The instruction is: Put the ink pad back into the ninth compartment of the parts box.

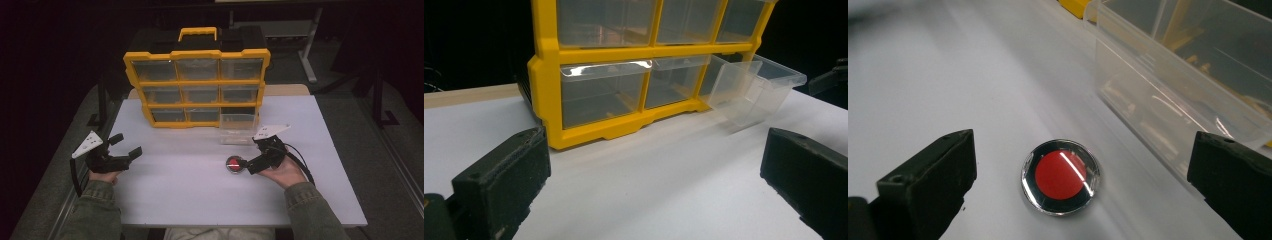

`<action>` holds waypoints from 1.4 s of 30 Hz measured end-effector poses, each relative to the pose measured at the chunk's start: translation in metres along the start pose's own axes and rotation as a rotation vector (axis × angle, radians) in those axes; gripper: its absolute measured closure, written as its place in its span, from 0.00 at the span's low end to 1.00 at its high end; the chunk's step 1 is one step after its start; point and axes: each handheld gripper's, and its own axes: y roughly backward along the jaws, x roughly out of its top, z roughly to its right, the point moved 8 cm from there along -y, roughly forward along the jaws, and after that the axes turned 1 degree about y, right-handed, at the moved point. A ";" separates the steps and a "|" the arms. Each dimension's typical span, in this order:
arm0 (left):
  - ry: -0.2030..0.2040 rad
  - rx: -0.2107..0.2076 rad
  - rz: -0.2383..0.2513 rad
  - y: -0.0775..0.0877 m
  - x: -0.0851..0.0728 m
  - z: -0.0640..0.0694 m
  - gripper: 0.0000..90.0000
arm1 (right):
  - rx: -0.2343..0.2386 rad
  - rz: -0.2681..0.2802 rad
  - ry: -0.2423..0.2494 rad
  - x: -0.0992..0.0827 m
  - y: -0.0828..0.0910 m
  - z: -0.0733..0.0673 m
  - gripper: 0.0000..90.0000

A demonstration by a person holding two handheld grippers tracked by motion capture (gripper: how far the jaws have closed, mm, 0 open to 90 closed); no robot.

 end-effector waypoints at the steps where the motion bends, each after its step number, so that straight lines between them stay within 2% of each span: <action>1: -0.002 -0.002 -0.001 0.000 0.000 0.000 0.00 | 0.002 -0.002 -0.001 0.000 -0.001 -0.001 0.00; 10: 0.002 -0.008 -0.003 -0.001 -0.001 0.000 0.00 | 0.024 -0.028 0.010 -0.004 -0.014 -0.008 0.00; 24: -0.005 -0.015 0.001 -0.004 -0.001 0.002 0.00 | 0.056 -0.109 0.008 -0.017 -0.035 -0.016 0.00; 32: -0.006 -0.018 -0.004 -0.005 -0.002 0.003 0.00 | 0.064 -0.144 0.010 -0.024 -0.046 -0.017 0.00; 42: -0.013 -0.022 -0.009 -0.005 -0.003 0.004 0.00 | 0.051 -0.178 0.018 -0.031 -0.057 -0.013 0.00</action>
